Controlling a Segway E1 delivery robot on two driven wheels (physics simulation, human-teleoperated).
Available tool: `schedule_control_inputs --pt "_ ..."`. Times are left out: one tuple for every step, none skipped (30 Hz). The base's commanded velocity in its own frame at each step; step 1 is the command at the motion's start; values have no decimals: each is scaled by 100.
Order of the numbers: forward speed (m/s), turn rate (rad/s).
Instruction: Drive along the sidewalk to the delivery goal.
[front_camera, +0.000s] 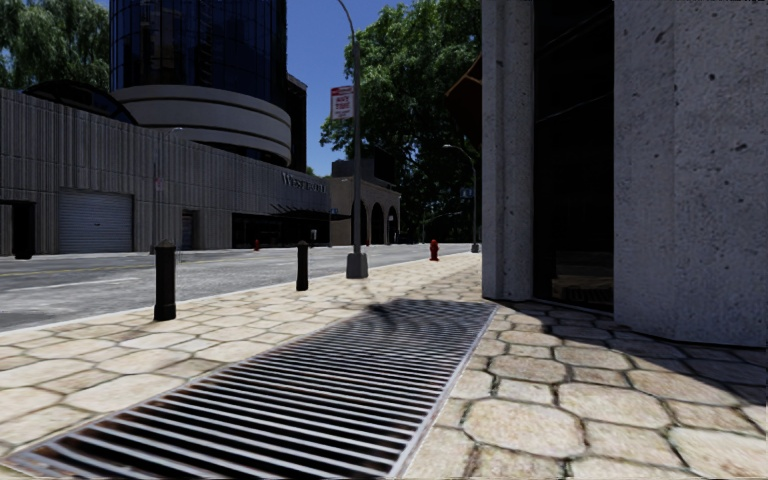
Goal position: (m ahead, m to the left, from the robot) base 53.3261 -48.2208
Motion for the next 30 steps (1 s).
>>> schedule_control_inputs --pt "200 0" --pt "200 0" --pt "200 0" --pt "200 0" --pt "200 0" --pt "200 0" --pt "200 0" --pt "200 0" --pt "200 0" --pt "200 0" --pt "200 0" --pt "200 0" --pt "200 0" --pt "200 0" --pt "200 0" --pt "200 0" --pt "200 0" --pt "200 0" --pt "200 0" --pt "200 0" --pt "200 0" --pt "200 0" --pt "200 0" --pt "200 0" --pt "200 0" --pt "200 0" --pt "200 0" --pt "200 0" --pt "200 0" --pt "200 0"
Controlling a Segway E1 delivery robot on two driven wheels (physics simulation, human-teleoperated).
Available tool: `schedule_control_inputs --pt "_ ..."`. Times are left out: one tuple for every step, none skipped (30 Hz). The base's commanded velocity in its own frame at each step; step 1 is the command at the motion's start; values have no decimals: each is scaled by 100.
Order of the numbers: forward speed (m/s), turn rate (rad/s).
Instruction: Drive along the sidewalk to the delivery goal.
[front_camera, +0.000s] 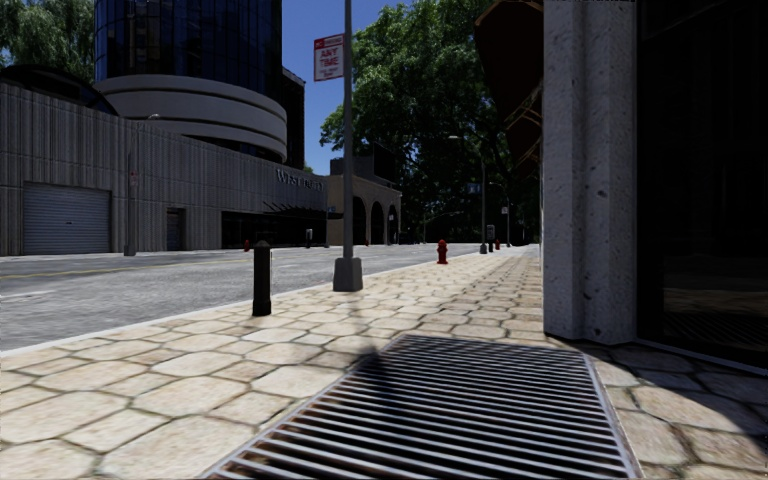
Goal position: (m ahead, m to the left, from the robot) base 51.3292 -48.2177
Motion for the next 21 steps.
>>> schedule_control_inputs --pt "200 0" --pt "200 0" --pt "200 0" --pt "200 0" --pt "200 0" --pt "200 0" --pt "200 0" --pt "200 0" --pt "200 0" --pt "200 0" --pt "200 0" --pt "200 0" --pt "200 0" --pt "200 0" --pt "200 0" --pt "200 0" --pt "200 0" --pt "200 0" --pt "200 0" --pt "200 -19" --pt "200 -26"
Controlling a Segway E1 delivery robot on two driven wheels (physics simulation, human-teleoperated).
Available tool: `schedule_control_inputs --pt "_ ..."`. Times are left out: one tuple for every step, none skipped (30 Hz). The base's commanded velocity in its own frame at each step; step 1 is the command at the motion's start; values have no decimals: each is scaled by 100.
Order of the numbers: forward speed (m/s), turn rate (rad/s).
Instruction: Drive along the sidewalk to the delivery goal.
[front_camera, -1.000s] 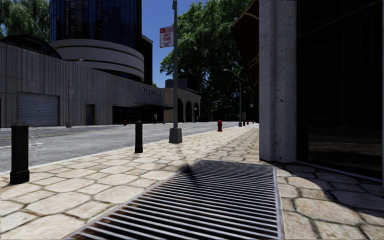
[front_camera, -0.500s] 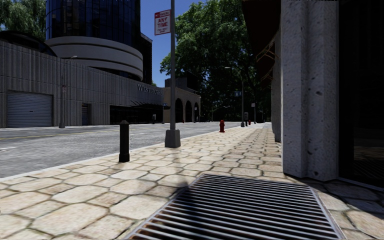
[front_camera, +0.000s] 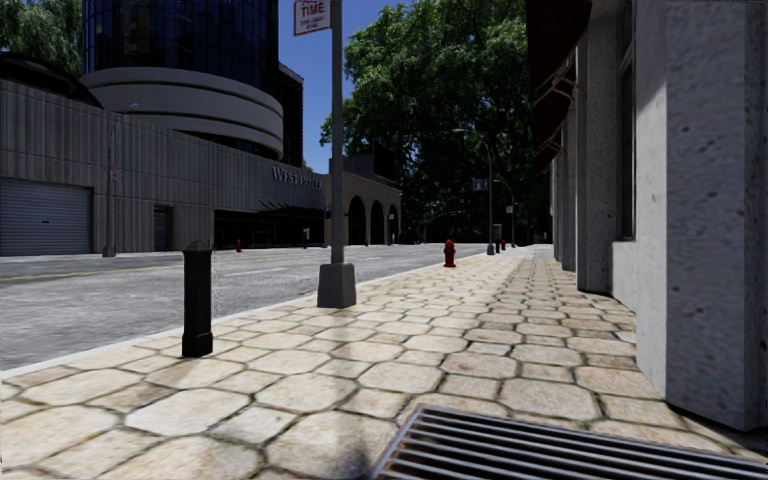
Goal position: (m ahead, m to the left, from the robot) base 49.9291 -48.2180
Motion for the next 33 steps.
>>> schedule_control_inputs --pt "200 -28" --pt "200 -28" --pt "200 -28" --pt "200 -28" --pt "200 -28" --pt "200 -28" --pt "200 -28" --pt "200 -28" --pt "200 -28" --pt "200 -28" --pt "200 -28" --pt "200 -28" --pt "200 -28" --pt "200 -14" --pt "200 -5" --pt "200 -2" --pt "200 0" --pt "200 0" --pt "200 0" --pt "200 0" --pt "200 0" --pt "200 0" --pt "200 0" --pt "200 0" --pt "200 -13" --pt "200 -31" --pt "200 -36" --pt "200 -40" --pt "200 -48" --pt "200 -48" --pt "200 -56" --pt "200 -60" --pt "200 -61"
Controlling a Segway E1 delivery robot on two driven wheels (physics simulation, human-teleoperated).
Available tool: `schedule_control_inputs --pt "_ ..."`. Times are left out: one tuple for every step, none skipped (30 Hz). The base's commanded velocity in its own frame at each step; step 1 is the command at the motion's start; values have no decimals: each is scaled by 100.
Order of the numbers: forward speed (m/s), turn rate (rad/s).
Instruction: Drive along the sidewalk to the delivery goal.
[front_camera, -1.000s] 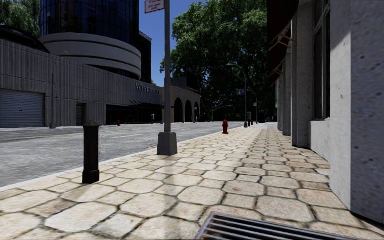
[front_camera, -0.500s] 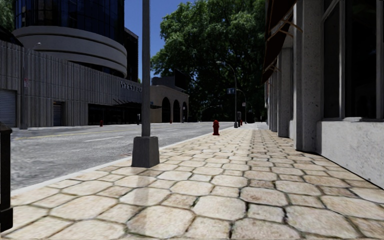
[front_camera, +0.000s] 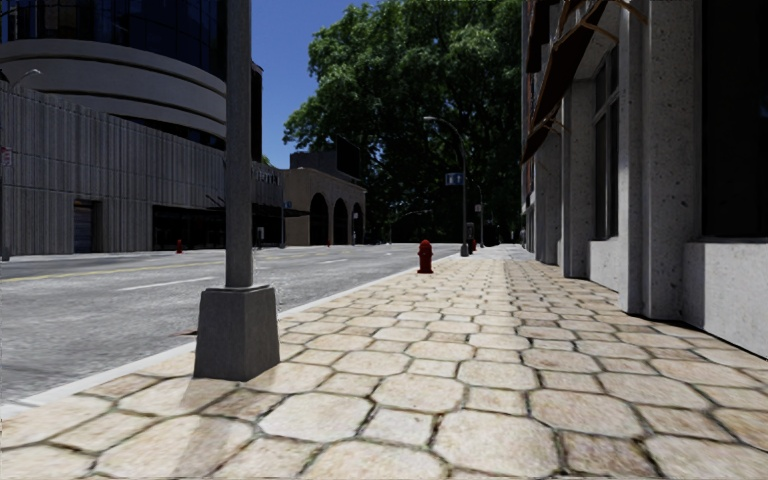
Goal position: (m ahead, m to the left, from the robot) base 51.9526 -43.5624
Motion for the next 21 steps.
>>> schedule_control_inputs --pt "200 -62" --pt "200 -62" --pt "200 -62" --pt "200 -62" --pt "200 -62" --pt "200 -62" --pt "200 -62" --pt "200 -61" --pt "200 -38" --pt "200 -2" --pt "200 0" --pt "200 0" --pt "200 0" --pt "200 0" --pt "200 0" --pt "200 0" --pt "200 0" --pt "200 0" --pt "200 0" --pt "200 0" --pt "200 0"
